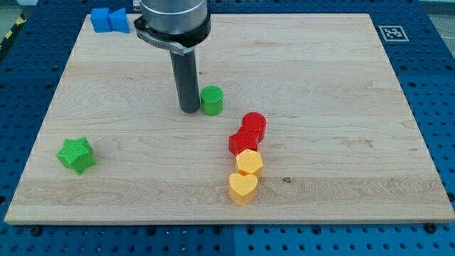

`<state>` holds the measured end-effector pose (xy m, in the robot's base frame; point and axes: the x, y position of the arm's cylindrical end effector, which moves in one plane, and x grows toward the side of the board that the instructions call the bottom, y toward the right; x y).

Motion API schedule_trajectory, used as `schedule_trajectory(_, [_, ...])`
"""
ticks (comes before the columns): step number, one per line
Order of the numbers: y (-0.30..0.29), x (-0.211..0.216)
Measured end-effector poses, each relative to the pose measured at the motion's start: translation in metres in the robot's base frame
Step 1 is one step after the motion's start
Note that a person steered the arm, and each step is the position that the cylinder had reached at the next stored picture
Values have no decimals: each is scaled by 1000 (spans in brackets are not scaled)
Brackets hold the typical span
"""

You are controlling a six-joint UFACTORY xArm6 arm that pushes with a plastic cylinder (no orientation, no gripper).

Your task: Push the green circle at the top left side of red circle

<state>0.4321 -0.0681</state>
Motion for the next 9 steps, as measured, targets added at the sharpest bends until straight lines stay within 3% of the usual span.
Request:
schedule_trajectory(1, [0,-32])
schedule_trajectory(9, [61,-11])
